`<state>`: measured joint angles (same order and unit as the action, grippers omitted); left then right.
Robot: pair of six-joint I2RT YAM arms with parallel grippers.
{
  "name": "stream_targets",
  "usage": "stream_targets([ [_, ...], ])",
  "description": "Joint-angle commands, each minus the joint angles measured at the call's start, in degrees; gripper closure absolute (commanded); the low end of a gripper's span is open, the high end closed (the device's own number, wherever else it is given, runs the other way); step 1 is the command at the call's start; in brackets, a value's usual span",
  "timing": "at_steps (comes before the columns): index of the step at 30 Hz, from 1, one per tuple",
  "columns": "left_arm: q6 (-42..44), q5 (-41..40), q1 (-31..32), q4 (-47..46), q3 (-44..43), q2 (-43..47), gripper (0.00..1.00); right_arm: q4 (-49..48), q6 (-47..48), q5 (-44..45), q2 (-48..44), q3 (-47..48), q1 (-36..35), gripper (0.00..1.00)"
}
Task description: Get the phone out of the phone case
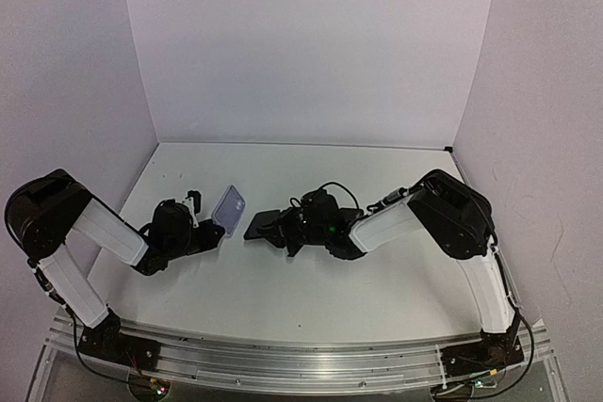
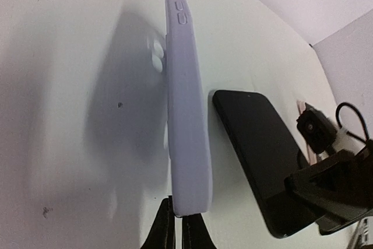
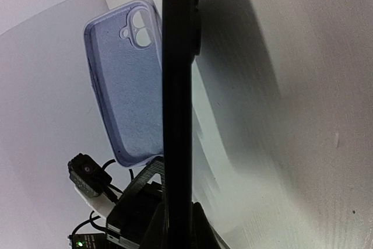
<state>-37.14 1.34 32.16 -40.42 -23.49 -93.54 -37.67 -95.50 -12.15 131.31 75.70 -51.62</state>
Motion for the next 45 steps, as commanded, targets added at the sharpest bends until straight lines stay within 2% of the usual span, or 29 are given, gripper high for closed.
stream_targets([
  [1, -23.3, 6.2, -0.1, 0.1, 1.3, -0.3, 1.0, 1.7, 4.8, -4.7, -3.0, -1.6, 1.4, 1.0],
  [4, -33.9, 5.9, 0.8, 3.7, 1.7, -1.5, 1.0, 3.6, 7.1, -6.9, -2.2, -2.7, 1.9, 1.0],
  [10, -41.5, 4.8, 1.6, 8.9, 1.9, -3.8, 1.0, 5.5, 9.7, -11.3, 2.2, 0.0, 2.7, 1.0],
  [15, -47.7, 4.2, 3.3, 11.7, 0.3, -5.5, 1.0, 10.6, 11.4, -12.4, 2.0, -0.9, 3.0, 0.86],
  [22, -50.3, 5.0, 3.5, 14.3, -0.6, -6.2, 1.0, 20.4, 17.2, -11.1, 0.4, 0.2, 3.8, 0.72],
  [33, -54.6, 6.5, 3.1, 26.5, -0.4, -5.0, 1.0, 32.0, 22.1, -5.2, -1.9, 3.9, 3.9, 0.46],
  [39, -55.4, 6.8, 2.6, 30.5, -0.3, -3.6, 1.0, 35.7, 22.5, -1.7, -4.4, 3.2, 3.7, 0.44],
  [42, -55.8, 7.1, 2.5, 31.3, 0.1, -3.2, 1.0, 39.0, 24.0, -0.4, -5.1, 4.3, 3.4, 0.39],
  [45, -55.3, 7.3, 1.7, 32.3, 0.4, -2.6, 0.97, 41.5, 25.5, 0.0, -4.8, 5.9, 3.1, 0.38],
])
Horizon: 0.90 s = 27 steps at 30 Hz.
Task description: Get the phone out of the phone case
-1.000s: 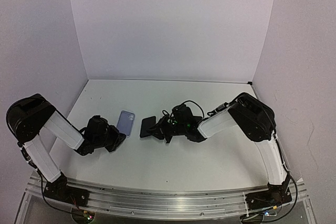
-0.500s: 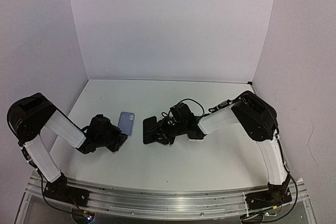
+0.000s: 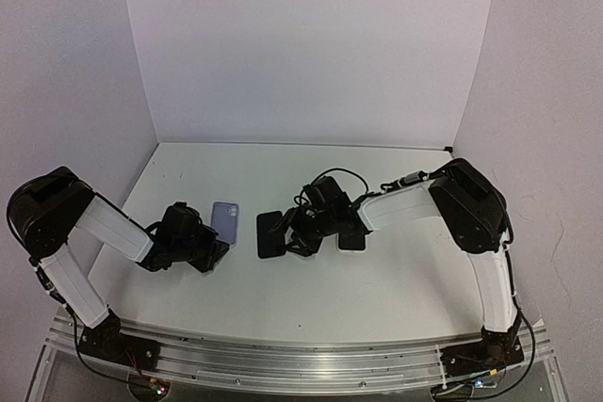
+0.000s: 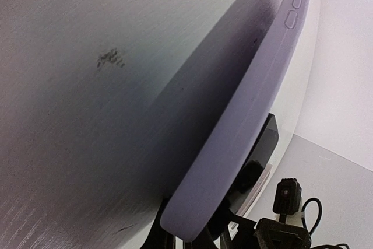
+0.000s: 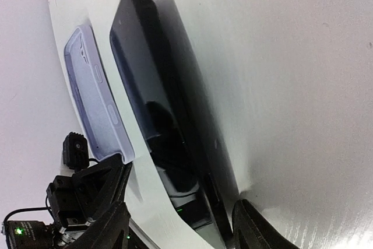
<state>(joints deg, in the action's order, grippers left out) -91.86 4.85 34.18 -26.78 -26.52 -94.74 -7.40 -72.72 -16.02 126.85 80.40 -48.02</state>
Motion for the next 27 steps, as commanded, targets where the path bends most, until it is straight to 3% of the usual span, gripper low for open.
stream_targets([
  [1, -0.3, 3.9, -0.8, 18.9, 3.5, -1.2, 0.95, 11.7, 3.0, 4.0, -0.3, 1.7, -0.5, 0.38],
  [6, 2.4, 4.2, -3.2, 20.5, 4.1, 0.6, 0.83, 15.9, 6.3, 6.1, -0.5, 4.1, -1.1, 0.37],
  [10, 3.7, 3.7, -4.3, 21.8, 4.0, 2.3, 0.82, 19.2, 13.6, 7.2, -1.4, 6.6, -1.7, 0.39],
  [16, 9.9, 2.1, -7.2, 28.2, 1.0, 5.8, 0.79, 20.7, 37.0, 9.9, -6.2, 4.8, -3.3, 0.41],
  [23, 23.9, 0.0, -10.6, 31.7, -3.7, 14.3, 0.75, 20.1, 57.7, 11.7, -7.1, 0.0, -4.5, 0.4],
  [27, 43.6, 3.9, -11.0, 25.2, -7.1, 20.8, 0.76, 19.0, 65.3, 13.6, -5.5, 0.3, -6.3, 0.38],
])
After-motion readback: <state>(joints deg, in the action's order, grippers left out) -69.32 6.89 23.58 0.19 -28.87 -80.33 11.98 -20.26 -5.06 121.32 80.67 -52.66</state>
